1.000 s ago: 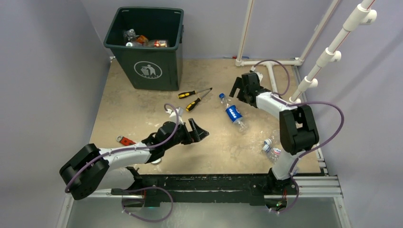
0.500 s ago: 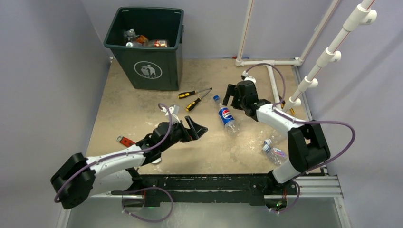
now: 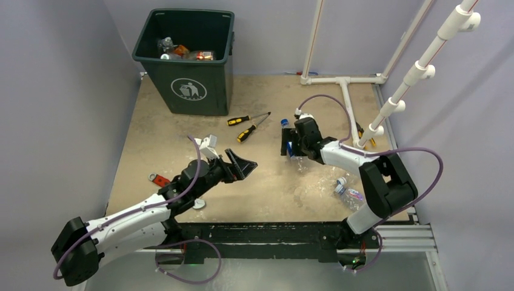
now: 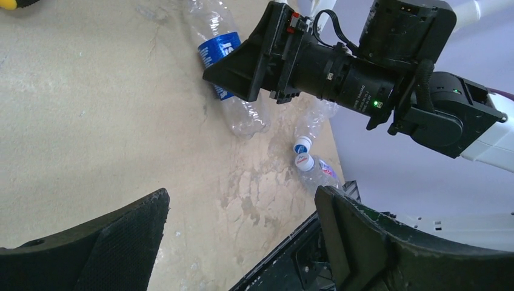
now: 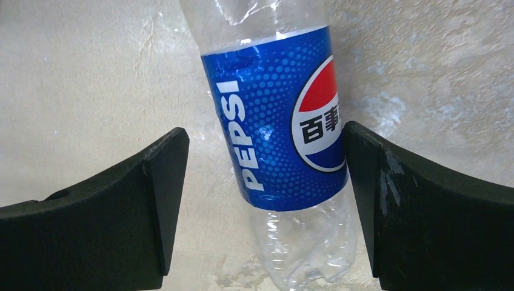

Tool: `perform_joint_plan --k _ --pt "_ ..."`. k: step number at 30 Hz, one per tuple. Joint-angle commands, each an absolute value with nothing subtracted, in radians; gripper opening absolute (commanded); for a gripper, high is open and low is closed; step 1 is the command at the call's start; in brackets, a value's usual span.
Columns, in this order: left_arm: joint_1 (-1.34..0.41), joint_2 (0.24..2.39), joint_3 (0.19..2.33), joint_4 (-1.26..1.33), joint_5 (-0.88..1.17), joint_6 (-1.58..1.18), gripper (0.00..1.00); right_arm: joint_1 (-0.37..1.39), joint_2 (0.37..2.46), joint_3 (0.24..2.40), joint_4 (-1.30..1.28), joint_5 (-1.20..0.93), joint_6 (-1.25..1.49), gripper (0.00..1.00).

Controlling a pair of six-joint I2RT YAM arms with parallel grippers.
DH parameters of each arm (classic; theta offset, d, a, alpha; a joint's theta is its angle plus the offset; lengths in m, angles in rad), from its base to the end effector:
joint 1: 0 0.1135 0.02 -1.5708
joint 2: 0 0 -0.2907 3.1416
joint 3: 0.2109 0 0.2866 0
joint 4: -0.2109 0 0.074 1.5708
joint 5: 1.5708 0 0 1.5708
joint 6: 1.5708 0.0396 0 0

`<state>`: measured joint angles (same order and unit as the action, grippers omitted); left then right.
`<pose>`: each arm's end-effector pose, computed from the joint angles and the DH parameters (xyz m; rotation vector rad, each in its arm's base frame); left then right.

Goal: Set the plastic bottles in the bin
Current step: Pick up the plastic bottle at the center of the board.

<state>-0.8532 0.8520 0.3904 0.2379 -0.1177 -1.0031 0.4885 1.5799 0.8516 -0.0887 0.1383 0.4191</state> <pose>0.1460 -0.1602 0.2360 -0.2392 1.9523 -1.1858 0.3109 0.1591 0.1799 -0.0174 2.3942 0.2663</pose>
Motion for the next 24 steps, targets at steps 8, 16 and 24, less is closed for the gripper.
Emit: perform_joint_plan --k 8,16,24 --pt "-0.857 0.767 0.424 0.132 -0.179 -0.952 0.90 0.534 1.589 0.773 -0.035 0.175 0.426 0.78" --pt "-0.858 0.684 0.550 0.003 -0.253 -0.883 0.90 0.578 1.523 0.737 -0.023 0.171 0.427 0.51" --pt "-0.858 0.602 0.721 -0.102 -0.375 -0.692 0.91 0.787 1.065 0.662 0.121 0.106 0.356 0.46"
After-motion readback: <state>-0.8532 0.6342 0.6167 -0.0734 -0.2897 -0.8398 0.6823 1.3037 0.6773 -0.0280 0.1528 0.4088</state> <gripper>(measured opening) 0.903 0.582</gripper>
